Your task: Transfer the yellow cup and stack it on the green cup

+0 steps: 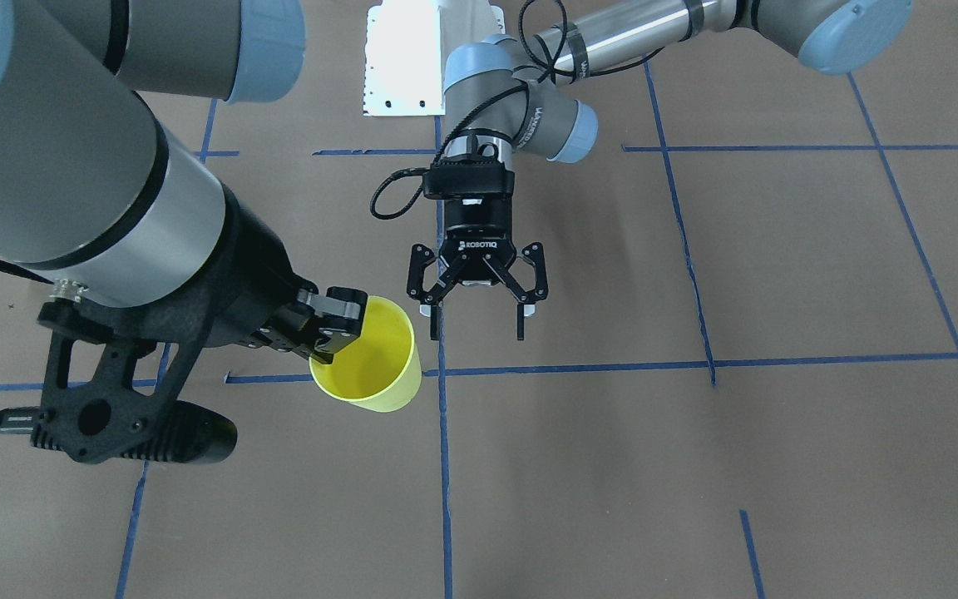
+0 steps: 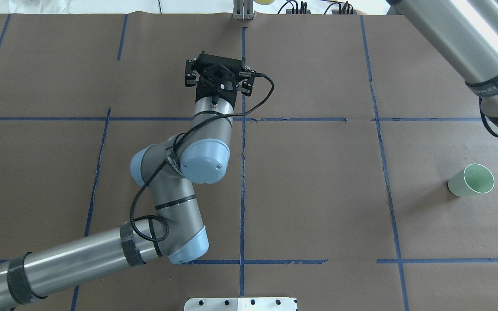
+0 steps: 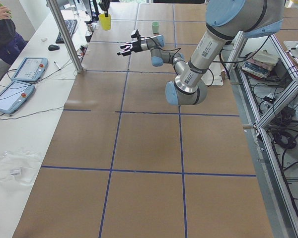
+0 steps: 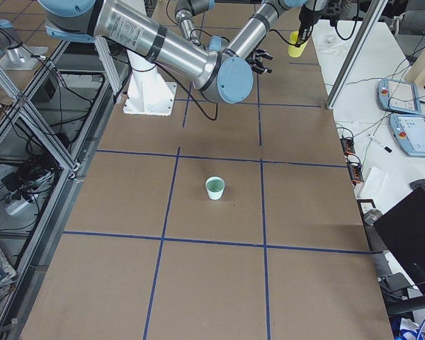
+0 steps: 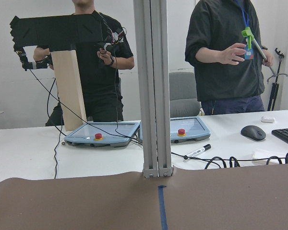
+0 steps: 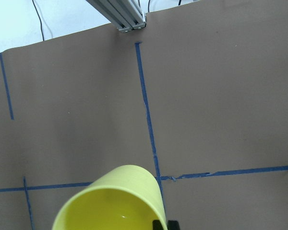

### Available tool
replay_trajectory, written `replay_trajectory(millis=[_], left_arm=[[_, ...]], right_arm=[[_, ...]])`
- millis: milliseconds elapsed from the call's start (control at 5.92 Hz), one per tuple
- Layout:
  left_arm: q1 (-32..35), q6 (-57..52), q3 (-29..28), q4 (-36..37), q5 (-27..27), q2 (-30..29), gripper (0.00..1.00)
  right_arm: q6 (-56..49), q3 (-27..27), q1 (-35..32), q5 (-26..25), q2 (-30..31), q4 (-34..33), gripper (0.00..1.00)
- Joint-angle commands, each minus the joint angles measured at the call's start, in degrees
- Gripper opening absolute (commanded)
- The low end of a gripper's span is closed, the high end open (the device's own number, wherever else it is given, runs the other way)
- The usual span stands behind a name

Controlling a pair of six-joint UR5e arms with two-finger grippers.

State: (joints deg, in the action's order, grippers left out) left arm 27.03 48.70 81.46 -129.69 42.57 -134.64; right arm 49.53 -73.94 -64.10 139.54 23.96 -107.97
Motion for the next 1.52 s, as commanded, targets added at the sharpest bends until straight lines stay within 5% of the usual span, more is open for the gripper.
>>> replay_trajectory(millis=[0, 676, 845, 1183, 1352], left_arm=[[7.7, -1.2, 3.6, -0.4, 12.4, 2.3, 0.99], [19.6, -0.2, 6.4, 0.5, 39.3, 10.3, 1.00], [23.5, 3.6, 7.0, 5.4, 50.3, 10.8, 1.00], [27.8, 5.0, 10.4, 12.9, 69.8, 13.9, 1.00], [28.0, 5.4, 10.5, 12.7, 71.4, 14.9, 1.00]], right_arm=[[-4.2, -10.4, -1.1, -0.2, 10.9, -0.1, 0.00], [-24.2, -32.4, -4.9, -3.3, 39.2, -0.2, 0.00], [-28.7, -37.2, -4.6, -5.2, 47.6, -0.1, 0.00], [-40.2, -42.6, -4.7, -7.4, 62.8, 0.6, 0.00], [-42.5, -42.6, -5.0, -7.8, 65.1, 0.6, 0.00]])
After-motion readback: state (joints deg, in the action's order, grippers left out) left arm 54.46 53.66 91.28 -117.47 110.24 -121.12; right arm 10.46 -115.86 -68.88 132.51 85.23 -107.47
